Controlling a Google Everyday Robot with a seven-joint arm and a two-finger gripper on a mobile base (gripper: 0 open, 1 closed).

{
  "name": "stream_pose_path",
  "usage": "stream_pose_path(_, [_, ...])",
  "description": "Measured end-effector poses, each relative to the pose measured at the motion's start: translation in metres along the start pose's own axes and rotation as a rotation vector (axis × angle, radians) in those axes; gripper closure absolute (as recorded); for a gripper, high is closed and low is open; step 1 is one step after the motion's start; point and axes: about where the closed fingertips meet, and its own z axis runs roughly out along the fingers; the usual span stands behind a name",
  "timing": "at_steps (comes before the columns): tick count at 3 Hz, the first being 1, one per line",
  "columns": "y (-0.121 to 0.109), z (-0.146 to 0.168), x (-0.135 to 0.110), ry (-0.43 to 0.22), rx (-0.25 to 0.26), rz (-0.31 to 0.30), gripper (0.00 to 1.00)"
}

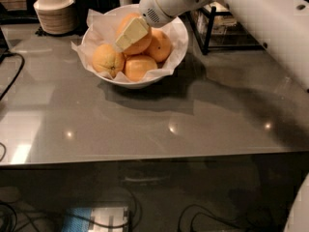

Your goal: Pick orange from white bowl

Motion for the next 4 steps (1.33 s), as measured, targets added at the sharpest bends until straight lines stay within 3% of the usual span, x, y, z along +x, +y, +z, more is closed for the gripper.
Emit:
stream_pose_path(2, [0.014, -0.004, 0.014, 0.061, -0.076, -0.012, 0.0])
stream_pose_path(3, [0.017, -0.004, 0.015, 0.069, -0.085, -0.012, 0.0])
stream_pose_path(4, [0.017, -0.004, 0.015, 0.069, -0.085, -0.012, 0.17])
